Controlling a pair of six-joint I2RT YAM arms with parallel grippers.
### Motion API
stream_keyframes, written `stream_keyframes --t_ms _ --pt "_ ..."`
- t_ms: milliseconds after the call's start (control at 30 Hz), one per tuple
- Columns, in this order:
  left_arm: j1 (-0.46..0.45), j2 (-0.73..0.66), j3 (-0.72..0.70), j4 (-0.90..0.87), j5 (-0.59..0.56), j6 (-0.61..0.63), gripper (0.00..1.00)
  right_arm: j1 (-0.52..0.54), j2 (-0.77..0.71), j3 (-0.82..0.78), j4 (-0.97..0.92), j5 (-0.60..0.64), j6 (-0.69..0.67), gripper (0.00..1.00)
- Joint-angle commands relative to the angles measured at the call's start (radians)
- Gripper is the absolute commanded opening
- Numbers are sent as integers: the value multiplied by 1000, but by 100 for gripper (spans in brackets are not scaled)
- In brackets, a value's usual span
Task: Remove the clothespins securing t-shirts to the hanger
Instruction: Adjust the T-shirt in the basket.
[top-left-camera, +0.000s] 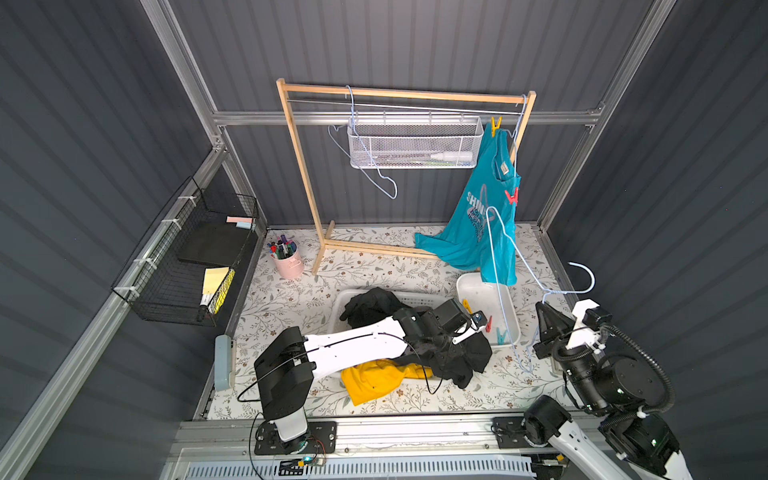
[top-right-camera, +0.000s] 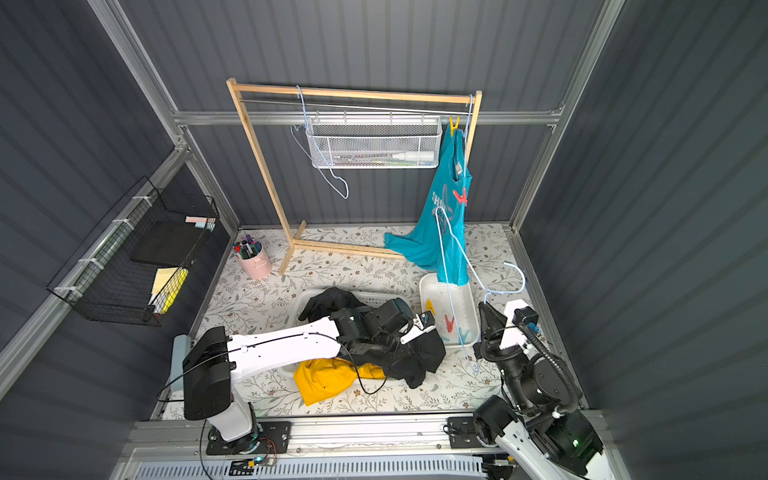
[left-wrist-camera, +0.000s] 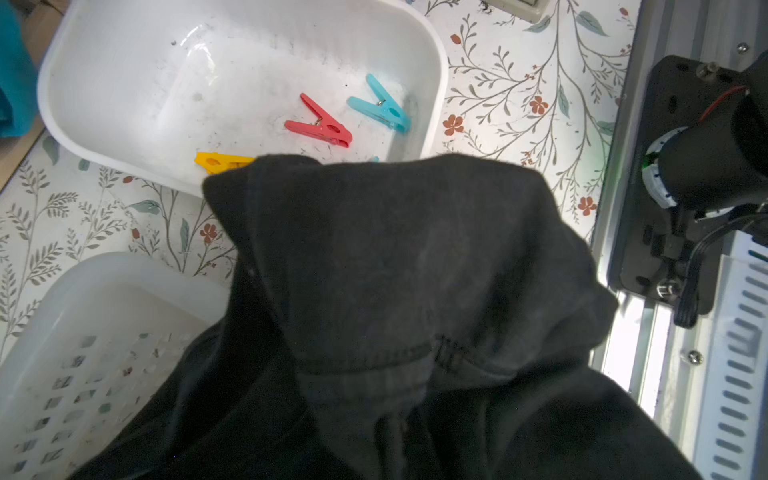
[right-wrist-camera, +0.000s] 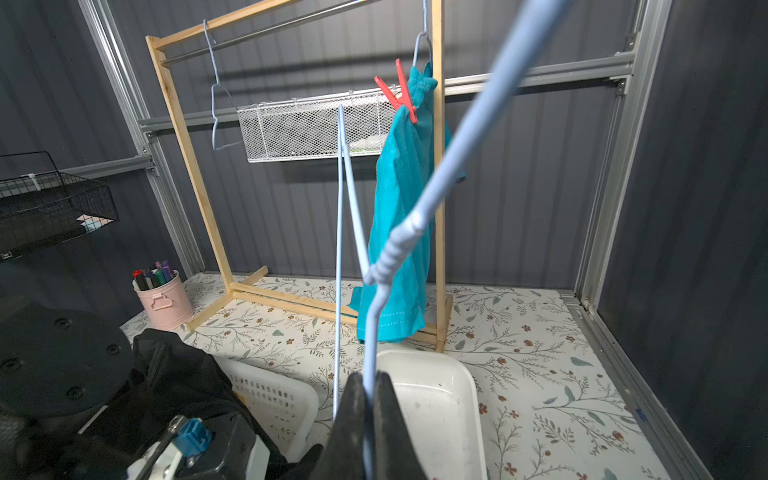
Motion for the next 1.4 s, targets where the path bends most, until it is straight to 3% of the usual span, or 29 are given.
stream_keyframes --t_ms 0,300,633,800,1033,1133,1200,1267,1367 --pt "2 -55 6 -27 -83 6 0 -4 8 -4 29 8 -8 0" --pt "8 -201 -52 -38 -311 18 0 -3 16 -13 42 4 -3 0" --pt "105 -268 -70 -197 -369 6 0 -2 19 -12 48 2 -2 0" --pt "156 -329 -190 -196 -368 21 2 -2 26 -18 57 7 7 0" --pt "178 -276 -274 -242 -400 12 8 -4 41 -20 61 -2 15 0" --pt "179 -238 -296 -268 -475 37 11 -2 48 -22 64 -9 10 0" --pt "180 -218 -288 -292 -495 41 23 -3 54 -21 61 -16 8 0" --pt "181 -216 -280 -291 -478 39 49 -3 59 -20 64 -27 9 0" --pt "181 -235 -273 -266 -449 40 74 -2 75 -20 74 -46 17 0"
